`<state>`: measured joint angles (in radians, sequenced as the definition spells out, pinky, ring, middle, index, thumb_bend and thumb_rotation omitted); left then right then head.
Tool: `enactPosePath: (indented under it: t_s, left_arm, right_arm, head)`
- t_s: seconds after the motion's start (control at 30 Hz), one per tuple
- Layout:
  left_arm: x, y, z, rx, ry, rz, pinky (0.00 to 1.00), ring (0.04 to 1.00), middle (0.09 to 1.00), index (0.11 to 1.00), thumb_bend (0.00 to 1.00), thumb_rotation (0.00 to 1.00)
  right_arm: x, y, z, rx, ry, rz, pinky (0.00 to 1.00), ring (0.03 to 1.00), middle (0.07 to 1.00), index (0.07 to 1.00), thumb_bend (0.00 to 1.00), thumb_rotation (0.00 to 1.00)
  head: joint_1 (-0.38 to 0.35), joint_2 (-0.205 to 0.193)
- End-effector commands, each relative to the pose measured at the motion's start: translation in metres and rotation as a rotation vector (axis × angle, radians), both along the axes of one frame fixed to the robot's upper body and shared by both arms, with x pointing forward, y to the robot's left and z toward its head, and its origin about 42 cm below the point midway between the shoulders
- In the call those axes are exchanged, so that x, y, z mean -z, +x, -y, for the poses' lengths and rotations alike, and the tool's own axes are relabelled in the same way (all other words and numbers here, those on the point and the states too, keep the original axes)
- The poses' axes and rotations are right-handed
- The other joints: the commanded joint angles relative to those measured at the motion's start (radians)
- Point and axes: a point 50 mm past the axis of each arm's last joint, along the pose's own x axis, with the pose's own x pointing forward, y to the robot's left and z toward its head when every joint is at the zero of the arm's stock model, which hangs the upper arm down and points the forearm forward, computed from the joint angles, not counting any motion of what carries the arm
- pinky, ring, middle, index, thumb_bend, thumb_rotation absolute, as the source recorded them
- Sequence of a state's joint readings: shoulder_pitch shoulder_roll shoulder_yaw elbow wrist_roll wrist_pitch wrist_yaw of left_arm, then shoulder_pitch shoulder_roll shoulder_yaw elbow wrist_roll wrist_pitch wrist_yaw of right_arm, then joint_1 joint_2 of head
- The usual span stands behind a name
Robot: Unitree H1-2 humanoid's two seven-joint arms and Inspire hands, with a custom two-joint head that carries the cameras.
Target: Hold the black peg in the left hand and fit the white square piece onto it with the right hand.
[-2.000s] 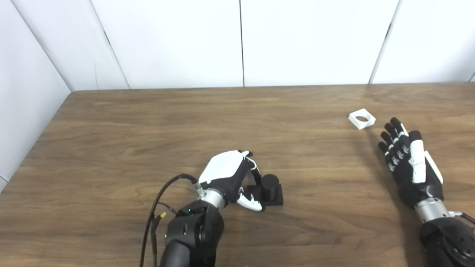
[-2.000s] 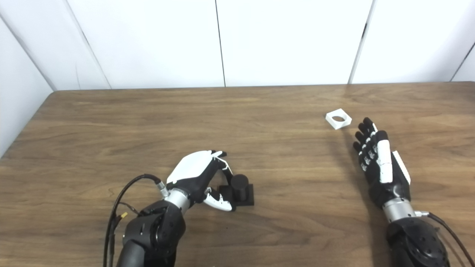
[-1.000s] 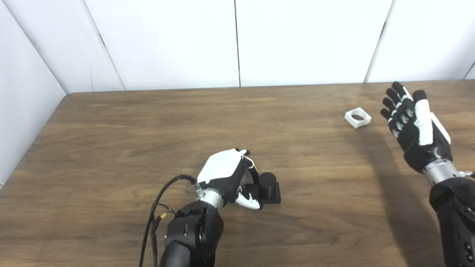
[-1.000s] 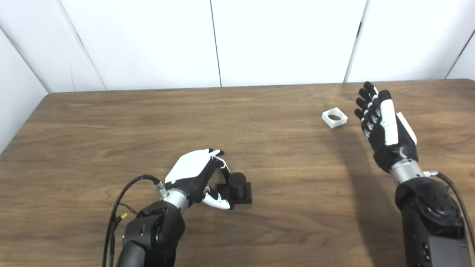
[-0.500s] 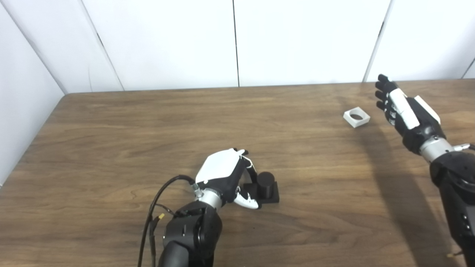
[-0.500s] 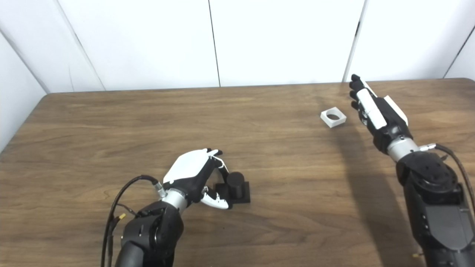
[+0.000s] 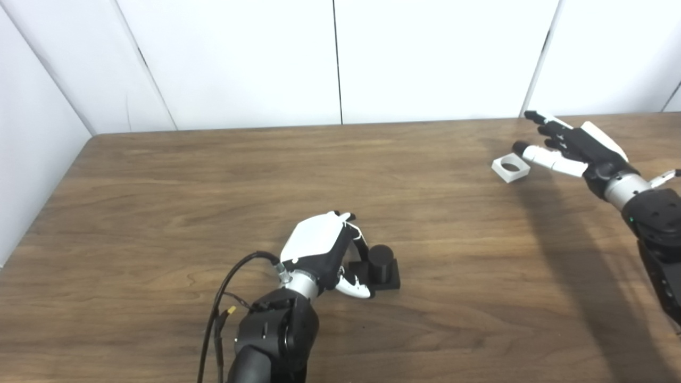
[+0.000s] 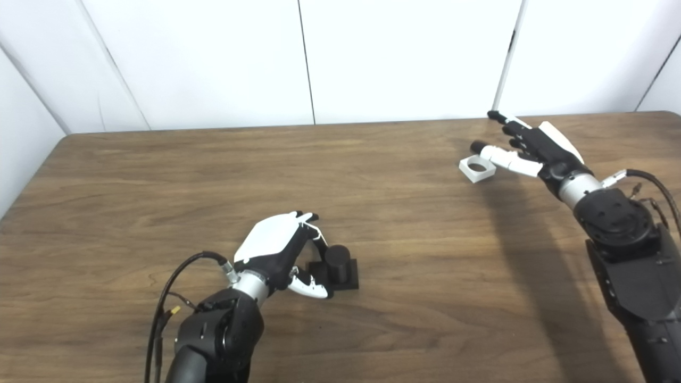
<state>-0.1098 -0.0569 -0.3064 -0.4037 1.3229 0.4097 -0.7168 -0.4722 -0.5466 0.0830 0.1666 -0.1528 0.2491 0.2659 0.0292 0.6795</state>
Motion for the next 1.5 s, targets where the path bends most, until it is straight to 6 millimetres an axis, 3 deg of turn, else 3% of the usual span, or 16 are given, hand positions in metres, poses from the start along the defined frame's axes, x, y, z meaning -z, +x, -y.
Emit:
enactPosePath:
  t_s: [0.0,0.33,1.47]
  left_arm:
    - [-0.002,0.003,0.000,0.002,0.012,0.019,1.00,1.000,0.955,0.482,0.53,0.06]
    - [-0.001,0.003,0.002,0.008,0.036,0.015,1.00,1.000,0.950,0.482,0.53,0.06]
    - [-0.001,0.003,0.004,0.004,0.025,0.000,1.00,1.000,0.957,0.480,0.53,0.06]
  right_arm:
    - [-0.038,0.013,0.003,-0.032,-0.108,0.132,1.00,1.000,0.992,0.891,0.73,0.48]
    - [-0.056,0.023,-0.003,-0.066,-0.312,0.174,1.00,1.000,0.991,0.854,0.80,0.38]
    - [-0.078,0.046,-0.019,-0.178,-0.670,0.157,1.00,1.000,0.996,0.802,0.82,0.29]
  head:
    - [0.001,0.000]
    - [-0.002,0.001]
    - [-0.011,-0.002]
